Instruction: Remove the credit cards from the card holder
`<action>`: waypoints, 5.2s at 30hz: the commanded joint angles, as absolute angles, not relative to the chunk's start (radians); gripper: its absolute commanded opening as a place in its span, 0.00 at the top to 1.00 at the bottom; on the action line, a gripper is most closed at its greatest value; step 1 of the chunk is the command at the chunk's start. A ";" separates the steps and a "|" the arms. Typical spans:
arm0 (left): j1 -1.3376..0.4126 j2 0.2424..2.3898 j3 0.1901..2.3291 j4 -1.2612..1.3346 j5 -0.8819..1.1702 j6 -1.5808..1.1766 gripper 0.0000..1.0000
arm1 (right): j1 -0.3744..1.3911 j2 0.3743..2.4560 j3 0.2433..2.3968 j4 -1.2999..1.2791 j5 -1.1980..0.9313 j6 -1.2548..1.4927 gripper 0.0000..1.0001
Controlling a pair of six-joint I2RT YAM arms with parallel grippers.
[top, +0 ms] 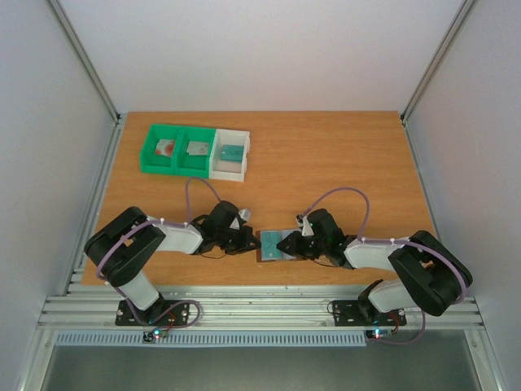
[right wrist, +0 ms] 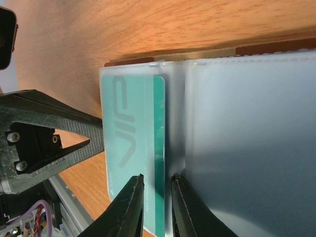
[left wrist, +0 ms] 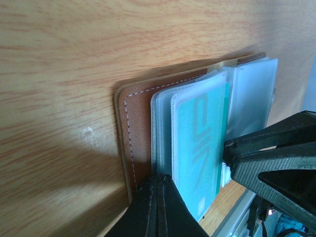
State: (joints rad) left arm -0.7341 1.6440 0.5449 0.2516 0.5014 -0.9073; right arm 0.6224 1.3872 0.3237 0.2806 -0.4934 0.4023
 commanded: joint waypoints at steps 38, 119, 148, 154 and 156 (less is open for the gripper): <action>-0.735 1.742 0.591 0.124 0.421 -0.823 1.00 | 0.514 1.348 0.264 0.349 -0.606 0.402 0.98; -0.828 1.372 0.775 0.181 0.544 -0.998 0.36 | 0.451 0.544 0.556 -0.480 -0.467 0.389 0.99; -0.910 1.286 0.663 0.676 0.609 -1.191 0.99 | 0.451 0.358 0.606 -0.481 -0.617 0.475 0.90; -0.910 1.230 0.706 0.432 0.656 -1.056 1.00 | 0.451 0.403 0.745 -0.684 -0.630 0.237 0.67; -0.910 1.200 0.709 0.325 0.665 -0.990 0.99 | 0.451 0.446 0.830 -0.823 -0.626 0.114 0.63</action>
State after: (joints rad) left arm -0.9054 1.2533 0.6754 0.5125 0.6258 -1.1286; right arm 0.4469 0.3943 0.6994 -0.5995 -0.5972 0.3729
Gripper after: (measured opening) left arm 0.009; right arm 0.340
